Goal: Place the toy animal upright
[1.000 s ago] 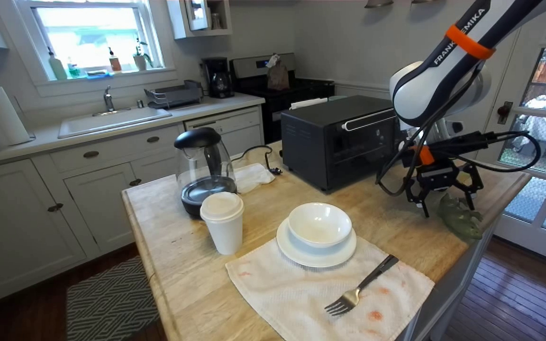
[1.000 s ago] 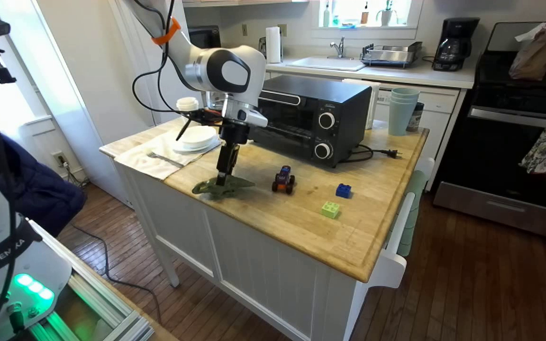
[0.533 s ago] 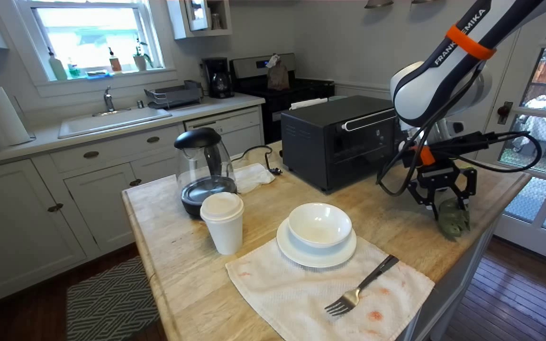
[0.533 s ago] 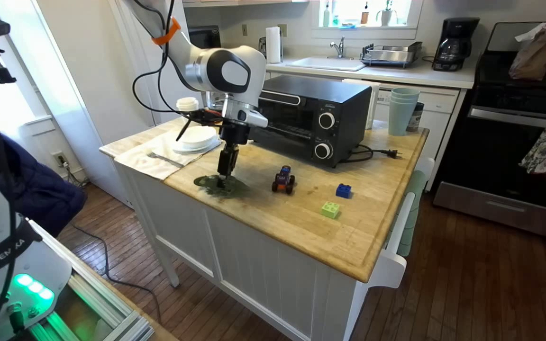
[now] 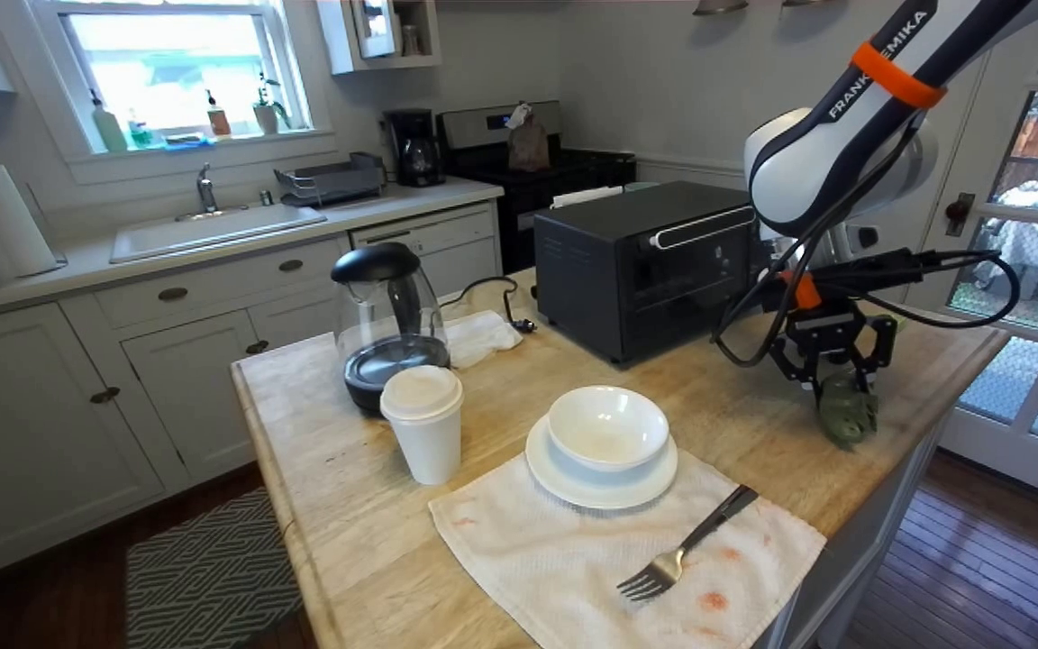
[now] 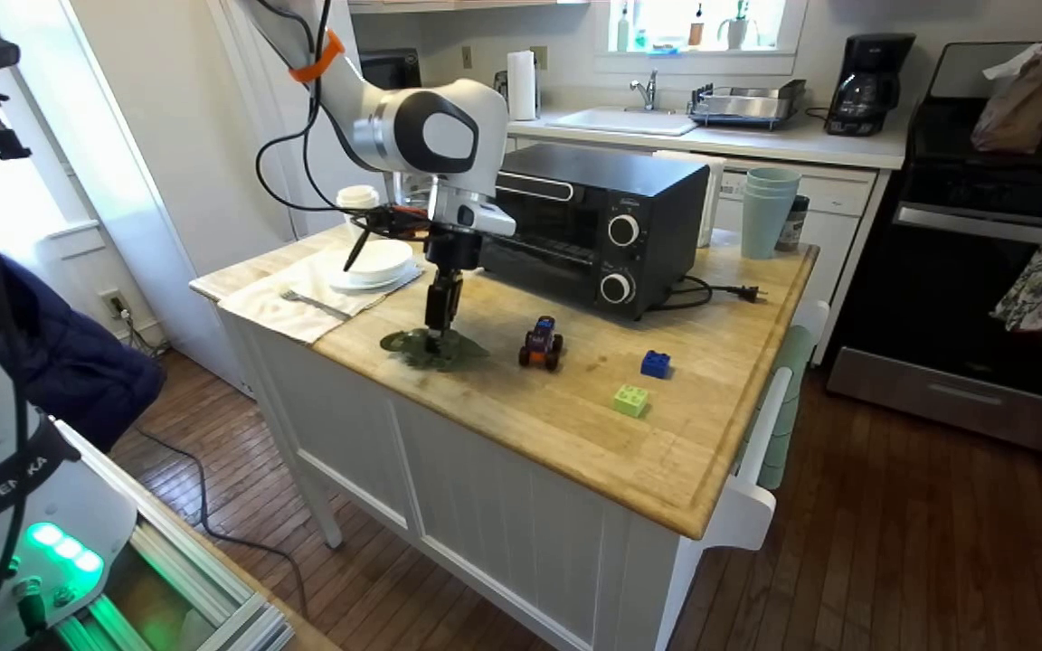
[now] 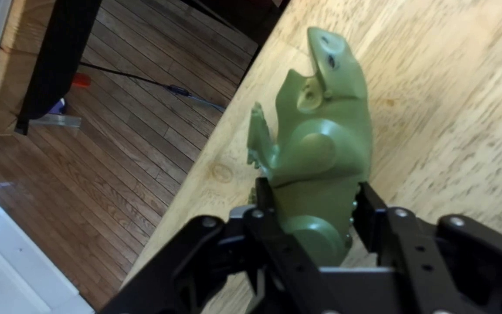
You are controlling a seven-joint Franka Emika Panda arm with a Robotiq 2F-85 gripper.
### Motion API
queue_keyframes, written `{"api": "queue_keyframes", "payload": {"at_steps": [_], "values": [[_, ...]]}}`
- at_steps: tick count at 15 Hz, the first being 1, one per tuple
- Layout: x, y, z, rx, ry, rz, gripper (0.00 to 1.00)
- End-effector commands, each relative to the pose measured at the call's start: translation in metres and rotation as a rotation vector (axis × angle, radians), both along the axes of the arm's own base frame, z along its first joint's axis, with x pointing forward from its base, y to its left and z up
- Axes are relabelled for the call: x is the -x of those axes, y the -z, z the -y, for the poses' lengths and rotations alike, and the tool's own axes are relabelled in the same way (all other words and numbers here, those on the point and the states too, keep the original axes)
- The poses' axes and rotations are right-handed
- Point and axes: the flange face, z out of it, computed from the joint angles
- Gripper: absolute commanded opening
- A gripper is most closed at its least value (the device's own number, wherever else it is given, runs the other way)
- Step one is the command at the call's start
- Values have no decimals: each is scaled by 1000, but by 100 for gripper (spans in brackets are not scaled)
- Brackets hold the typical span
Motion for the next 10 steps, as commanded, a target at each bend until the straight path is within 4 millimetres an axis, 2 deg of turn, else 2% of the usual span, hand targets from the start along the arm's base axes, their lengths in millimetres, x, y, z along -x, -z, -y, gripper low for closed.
{"api": "queue_keyframes", "payload": {"at_steps": [1,6,10], "values": [[1,-18,-4,43,19,145,22],[6,-37,-14,94,82,384,22],[15,-44,-18,111,123,506,22]]}}
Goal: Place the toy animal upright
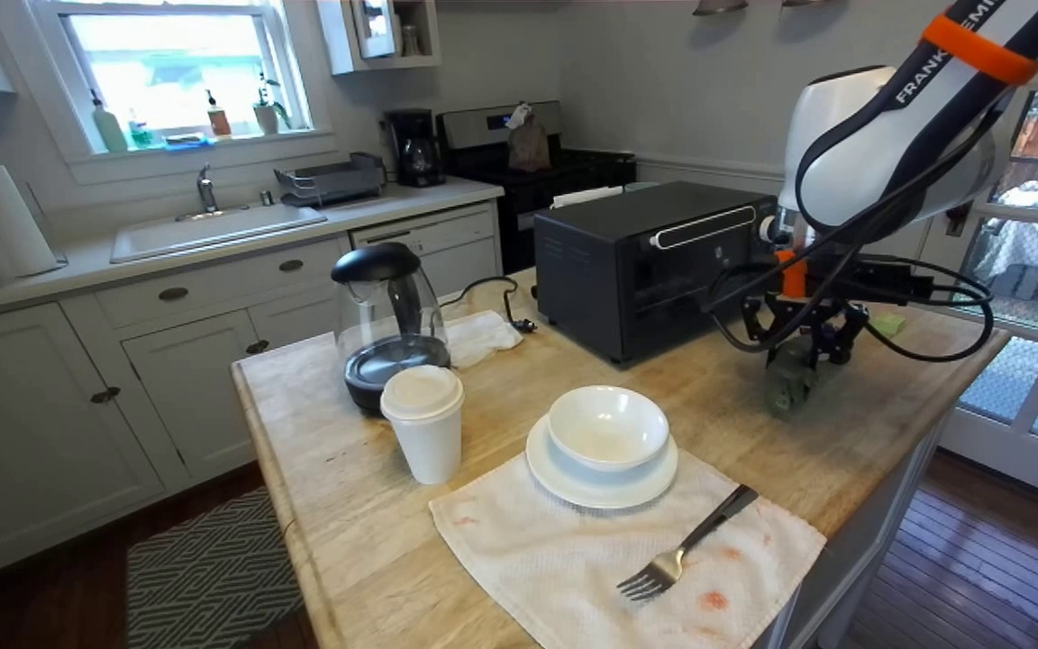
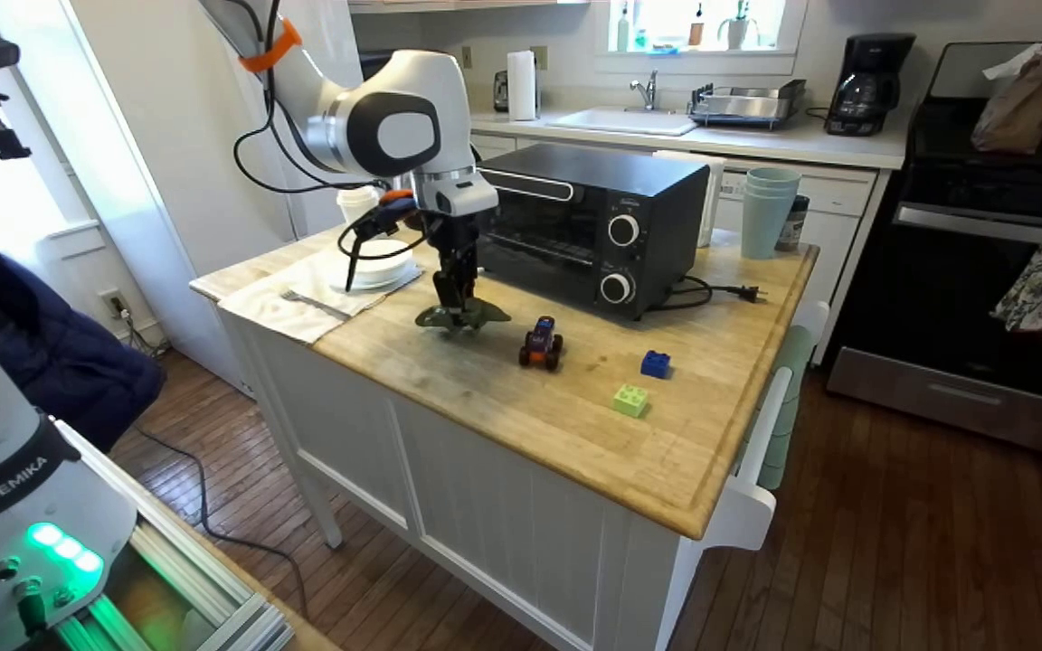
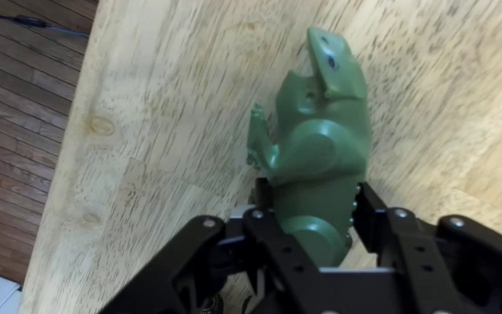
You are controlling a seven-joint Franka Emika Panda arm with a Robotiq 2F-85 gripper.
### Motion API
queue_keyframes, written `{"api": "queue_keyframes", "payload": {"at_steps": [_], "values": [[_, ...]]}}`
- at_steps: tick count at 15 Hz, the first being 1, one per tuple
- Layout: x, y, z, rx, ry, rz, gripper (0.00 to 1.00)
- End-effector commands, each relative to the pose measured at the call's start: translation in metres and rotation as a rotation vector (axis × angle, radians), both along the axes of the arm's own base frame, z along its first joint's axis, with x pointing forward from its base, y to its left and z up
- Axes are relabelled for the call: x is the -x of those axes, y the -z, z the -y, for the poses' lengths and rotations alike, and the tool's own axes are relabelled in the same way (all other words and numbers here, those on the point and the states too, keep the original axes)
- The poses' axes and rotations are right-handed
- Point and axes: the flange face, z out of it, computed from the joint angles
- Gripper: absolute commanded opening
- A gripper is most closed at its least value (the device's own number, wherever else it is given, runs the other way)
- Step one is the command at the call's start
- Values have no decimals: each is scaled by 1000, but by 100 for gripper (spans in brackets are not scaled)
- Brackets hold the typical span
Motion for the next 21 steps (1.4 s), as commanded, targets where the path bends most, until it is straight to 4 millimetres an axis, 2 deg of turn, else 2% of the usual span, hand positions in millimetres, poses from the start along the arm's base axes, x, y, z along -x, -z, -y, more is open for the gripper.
{"api": "queue_keyframes", "payload": {"at_steps": [1,6,11,13,16,17,21], "values": [[17,-12,-5,13,28,125,22],[28,-5,-3,32,-5,273,22],[32,-12,-24,32,-42,471,22],[30,-8,-35,11,-64,518,22],[30,2,-34,-33,-40,583,22],[28,-4,-38,-7,-60,544,47],[31,4,-31,-25,-47,558,47]]}}
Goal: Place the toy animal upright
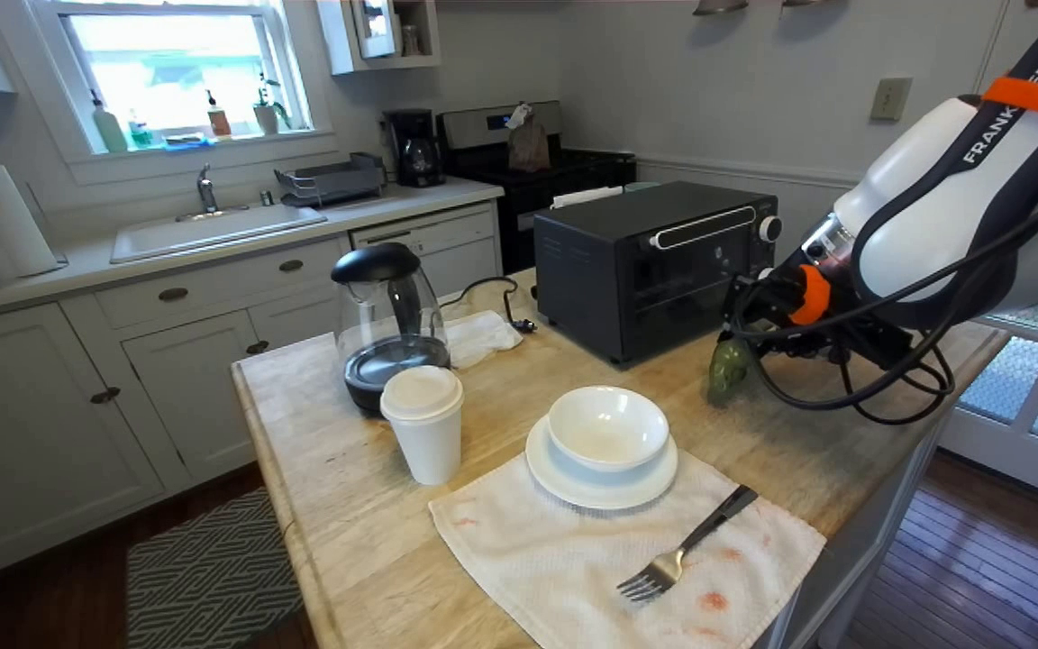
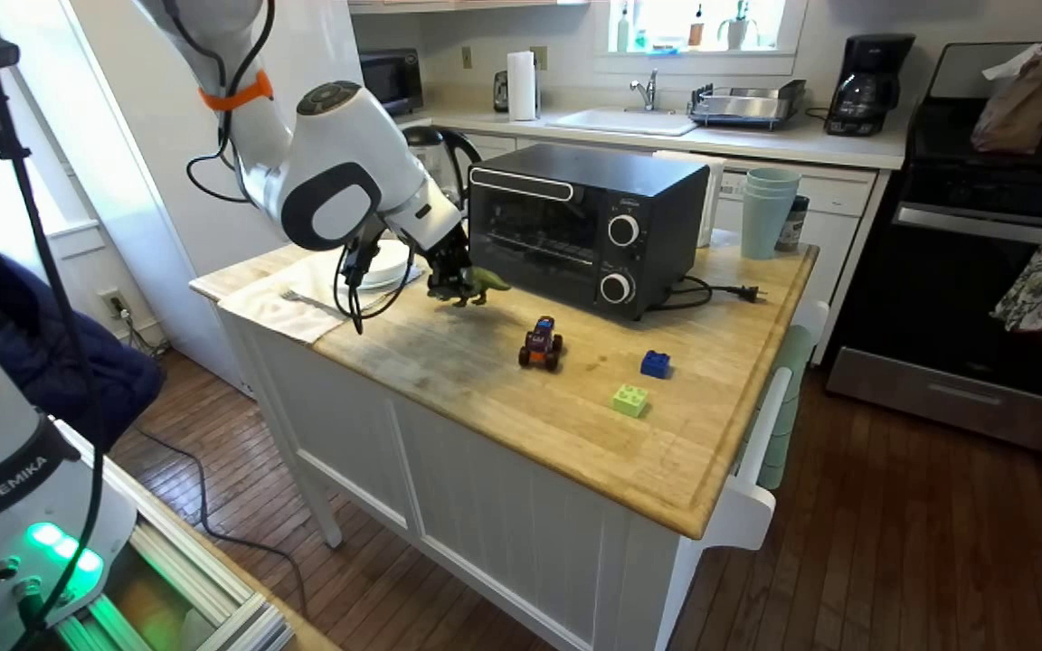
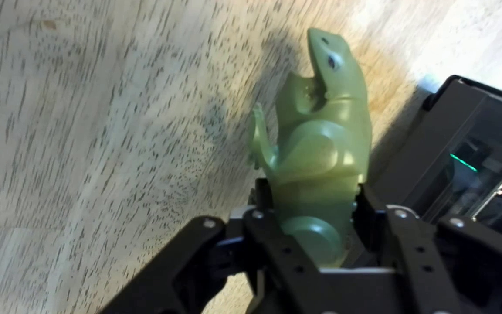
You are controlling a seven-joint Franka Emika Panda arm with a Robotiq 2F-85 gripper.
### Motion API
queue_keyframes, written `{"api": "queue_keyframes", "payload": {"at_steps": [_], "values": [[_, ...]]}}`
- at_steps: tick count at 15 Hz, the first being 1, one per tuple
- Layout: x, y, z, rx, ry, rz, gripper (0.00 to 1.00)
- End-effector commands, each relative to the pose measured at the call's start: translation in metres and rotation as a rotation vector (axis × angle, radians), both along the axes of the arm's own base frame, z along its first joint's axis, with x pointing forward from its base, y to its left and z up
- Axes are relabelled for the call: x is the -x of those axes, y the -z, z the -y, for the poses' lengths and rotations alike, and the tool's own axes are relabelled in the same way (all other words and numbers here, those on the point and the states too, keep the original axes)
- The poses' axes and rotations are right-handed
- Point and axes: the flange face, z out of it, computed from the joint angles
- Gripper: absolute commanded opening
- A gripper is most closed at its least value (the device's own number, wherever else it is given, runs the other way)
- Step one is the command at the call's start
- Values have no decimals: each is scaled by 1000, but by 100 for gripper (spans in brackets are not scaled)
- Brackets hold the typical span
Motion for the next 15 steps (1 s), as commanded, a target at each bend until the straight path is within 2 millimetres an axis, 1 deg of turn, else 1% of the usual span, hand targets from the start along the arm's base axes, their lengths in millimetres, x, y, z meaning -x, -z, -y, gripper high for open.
{"api": "queue_keyframes", "payload": {"at_steps": [1,2,3,5,9,15], "values": [[0,0,-1,0,-1,1,47],[0,0,-1,-1,-2,2,47],[-1,0,-2,-1,-4,2,22],[-1,7,4,14,-10,10,22],[-2,12,11,27,-24,49,22],[-6,22,23,48,-13,196,22]]}}
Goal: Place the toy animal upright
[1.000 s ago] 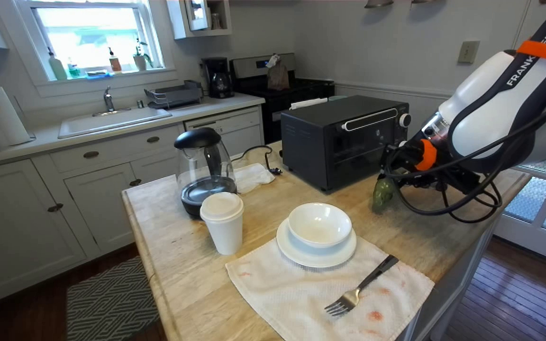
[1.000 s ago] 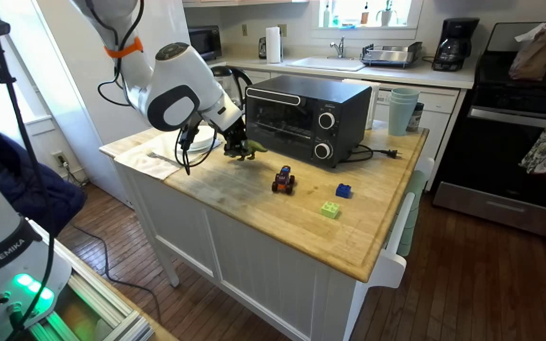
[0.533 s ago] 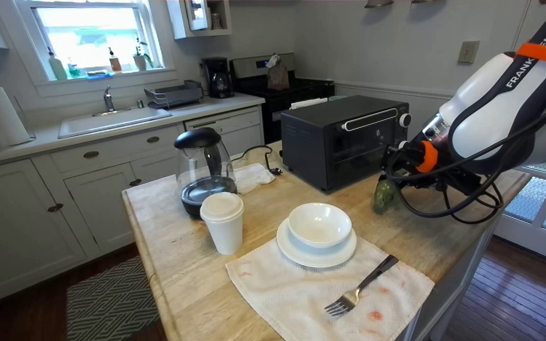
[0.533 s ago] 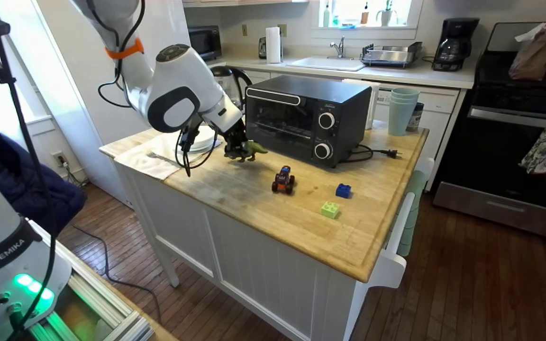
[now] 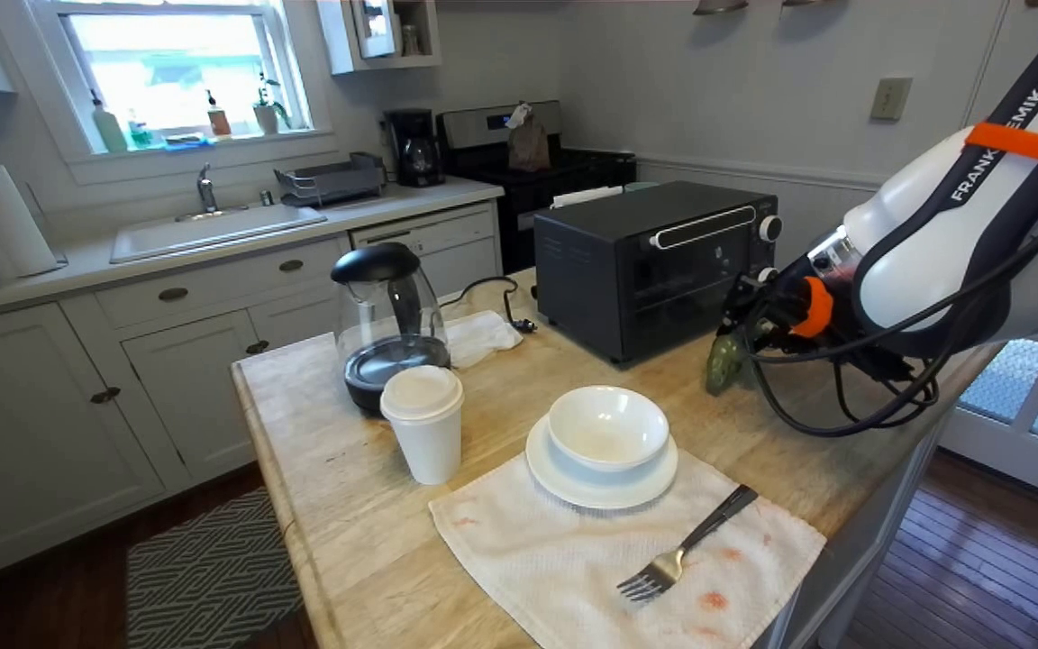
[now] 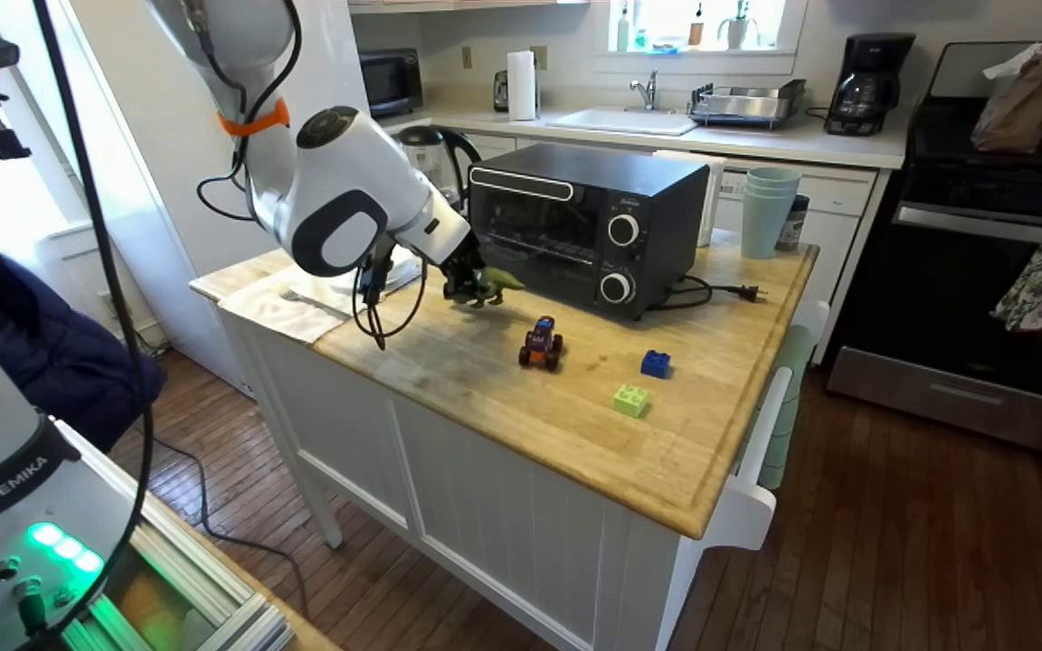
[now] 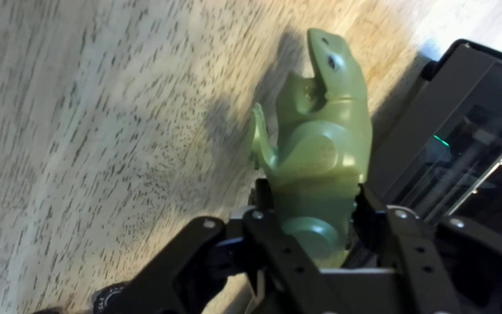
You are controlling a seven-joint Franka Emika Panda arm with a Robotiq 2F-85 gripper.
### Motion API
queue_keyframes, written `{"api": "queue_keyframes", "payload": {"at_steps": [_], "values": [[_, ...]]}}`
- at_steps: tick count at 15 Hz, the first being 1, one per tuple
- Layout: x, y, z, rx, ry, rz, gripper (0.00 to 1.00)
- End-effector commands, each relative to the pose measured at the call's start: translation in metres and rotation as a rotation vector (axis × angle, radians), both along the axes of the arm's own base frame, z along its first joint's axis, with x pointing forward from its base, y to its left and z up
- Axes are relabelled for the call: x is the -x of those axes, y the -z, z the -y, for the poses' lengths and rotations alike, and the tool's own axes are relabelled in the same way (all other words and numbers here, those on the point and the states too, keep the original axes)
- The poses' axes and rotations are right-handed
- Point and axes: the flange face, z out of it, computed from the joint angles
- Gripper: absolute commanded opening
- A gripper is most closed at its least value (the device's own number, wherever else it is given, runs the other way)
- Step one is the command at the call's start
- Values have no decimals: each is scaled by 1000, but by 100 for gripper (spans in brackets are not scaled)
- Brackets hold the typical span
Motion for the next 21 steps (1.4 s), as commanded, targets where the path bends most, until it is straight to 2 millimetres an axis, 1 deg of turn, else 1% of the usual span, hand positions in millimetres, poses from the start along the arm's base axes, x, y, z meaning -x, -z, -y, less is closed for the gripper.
{"api": "queue_keyframes", "payload": {"at_steps": [1,7,11,18,19,20,21], "values": [[-8,10,10,2,-6,107,22],[-13,32,15,-28,-21,178,22],[-18,32,10,-35,-37,198,22],[-15,31,9,6,-46,179,22],[-15,30,9,8,-49,178,27],[-15,29,8,10,-53,177,56],[-15,29,8,13,-54,177,68]]}}
